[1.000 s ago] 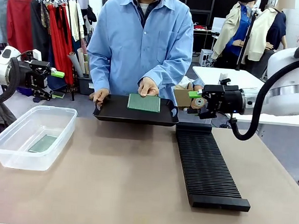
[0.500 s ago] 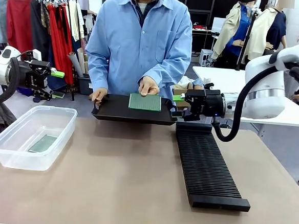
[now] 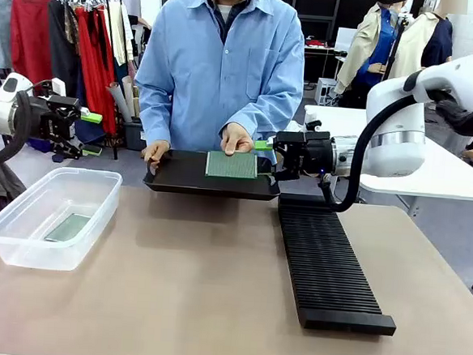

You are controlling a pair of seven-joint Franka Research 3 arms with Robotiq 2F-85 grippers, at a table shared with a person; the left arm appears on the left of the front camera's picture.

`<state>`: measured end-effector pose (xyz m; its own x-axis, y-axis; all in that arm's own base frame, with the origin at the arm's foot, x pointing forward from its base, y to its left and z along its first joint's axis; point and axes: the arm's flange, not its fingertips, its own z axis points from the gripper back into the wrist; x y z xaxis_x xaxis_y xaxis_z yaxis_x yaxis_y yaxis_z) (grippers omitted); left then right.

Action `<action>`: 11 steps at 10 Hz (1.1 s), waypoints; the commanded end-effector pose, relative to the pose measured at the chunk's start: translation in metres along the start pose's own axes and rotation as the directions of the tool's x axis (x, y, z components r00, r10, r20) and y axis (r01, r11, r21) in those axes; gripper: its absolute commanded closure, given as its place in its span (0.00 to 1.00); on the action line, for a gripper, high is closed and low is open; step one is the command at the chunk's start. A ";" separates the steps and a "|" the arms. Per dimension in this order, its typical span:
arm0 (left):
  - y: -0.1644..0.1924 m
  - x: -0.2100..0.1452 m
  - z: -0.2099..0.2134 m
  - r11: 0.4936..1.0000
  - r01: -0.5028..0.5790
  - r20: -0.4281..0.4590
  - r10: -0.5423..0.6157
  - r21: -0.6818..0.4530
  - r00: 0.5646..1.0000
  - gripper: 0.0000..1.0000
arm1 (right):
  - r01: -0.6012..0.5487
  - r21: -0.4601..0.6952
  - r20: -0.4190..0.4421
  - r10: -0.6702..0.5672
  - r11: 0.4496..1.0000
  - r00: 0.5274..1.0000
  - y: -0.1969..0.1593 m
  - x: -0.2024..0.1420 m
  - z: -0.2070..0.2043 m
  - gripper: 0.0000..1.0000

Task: Sort PCBs into racks and boxes based on the side picked up.
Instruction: Pick up the Blank PCB handed by the Human.

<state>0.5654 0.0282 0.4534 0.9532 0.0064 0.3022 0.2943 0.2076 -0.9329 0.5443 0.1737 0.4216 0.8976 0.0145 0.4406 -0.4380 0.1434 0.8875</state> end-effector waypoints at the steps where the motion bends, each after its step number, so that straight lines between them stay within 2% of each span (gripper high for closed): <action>1: -0.002 0.000 0.001 1.000 0.003 0.004 -0.003 0.002 1.000 0.00 | -0.005 -0.010 0.017 0.005 1.000 1.000 0.000 0.013 -0.016 0.00; 4: -0.002 0.000 0.001 1.000 0.003 0.004 -0.003 0.002 1.000 0.00 | -0.016 0.003 0.006 0.016 1.000 1.000 0.007 0.019 -0.027 0.00; 5: -0.002 0.000 0.001 1.000 0.003 0.004 -0.003 0.002 1.000 0.00 | -0.036 0.039 -0.023 0.037 0.999 0.999 0.008 0.019 -0.029 0.00; 6: -0.002 0.000 0.001 1.000 0.003 0.004 -0.003 0.002 1.000 0.00 | -0.023 -0.003 -0.012 0.023 1.000 1.000 0.004 0.010 -0.019 0.00; 11: -0.002 0.000 0.001 1.000 0.003 0.004 -0.003 0.002 1.000 0.00 | -0.023 -0.003 -0.012 0.023 1.000 1.000 0.004 0.010 -0.019 0.00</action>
<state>0.5653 0.0282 0.4534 0.9532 0.0064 0.3021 0.2943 0.2076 -0.9329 0.5539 0.1919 0.4276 0.8873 0.0308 0.4601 -0.4596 0.1412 0.8768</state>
